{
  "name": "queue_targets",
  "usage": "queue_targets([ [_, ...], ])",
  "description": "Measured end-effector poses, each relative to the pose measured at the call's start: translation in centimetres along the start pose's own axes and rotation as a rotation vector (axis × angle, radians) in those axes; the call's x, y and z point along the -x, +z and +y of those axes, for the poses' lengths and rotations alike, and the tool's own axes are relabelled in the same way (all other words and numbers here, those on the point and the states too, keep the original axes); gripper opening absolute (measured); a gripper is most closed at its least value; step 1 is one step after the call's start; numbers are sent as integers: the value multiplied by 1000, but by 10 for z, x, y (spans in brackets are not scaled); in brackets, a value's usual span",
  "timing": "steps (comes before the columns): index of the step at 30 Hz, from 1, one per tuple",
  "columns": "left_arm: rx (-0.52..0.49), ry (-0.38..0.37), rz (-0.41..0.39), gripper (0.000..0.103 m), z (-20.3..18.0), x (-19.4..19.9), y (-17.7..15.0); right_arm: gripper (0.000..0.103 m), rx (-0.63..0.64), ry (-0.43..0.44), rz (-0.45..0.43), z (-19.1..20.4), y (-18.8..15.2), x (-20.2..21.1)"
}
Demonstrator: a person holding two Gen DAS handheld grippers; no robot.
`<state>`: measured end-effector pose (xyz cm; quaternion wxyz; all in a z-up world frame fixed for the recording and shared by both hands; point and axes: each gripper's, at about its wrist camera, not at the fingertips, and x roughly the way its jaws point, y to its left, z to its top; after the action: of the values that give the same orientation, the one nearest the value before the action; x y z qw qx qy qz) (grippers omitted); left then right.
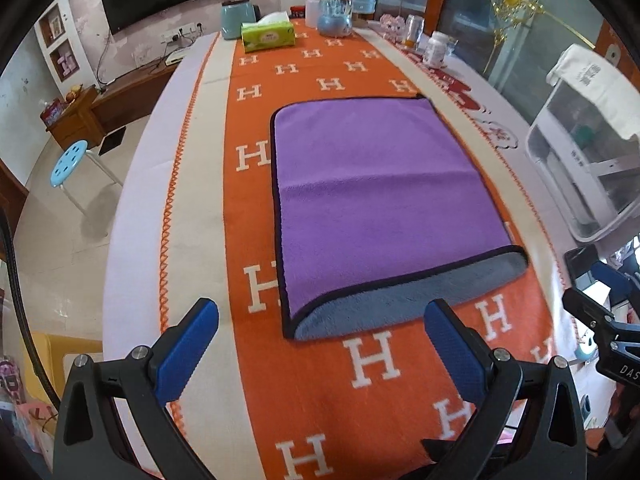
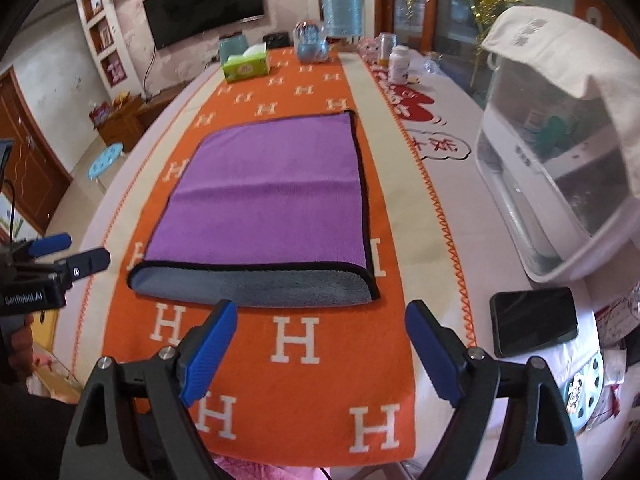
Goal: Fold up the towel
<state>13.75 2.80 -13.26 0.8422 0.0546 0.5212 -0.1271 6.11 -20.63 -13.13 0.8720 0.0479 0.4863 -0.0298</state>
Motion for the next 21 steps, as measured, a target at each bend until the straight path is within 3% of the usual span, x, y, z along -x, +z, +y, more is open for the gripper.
queue_targets([
  [11,-36,15,62,102,12,-60,17,84,98,4,30,-16,9,-45],
  [19,-54,9,120,102,7,-89,15,76,121,29,51,-27,13,-72],
  [21,-59,5,129,102,6,-93,14,70,123,39,63,-29,13,-78],
])
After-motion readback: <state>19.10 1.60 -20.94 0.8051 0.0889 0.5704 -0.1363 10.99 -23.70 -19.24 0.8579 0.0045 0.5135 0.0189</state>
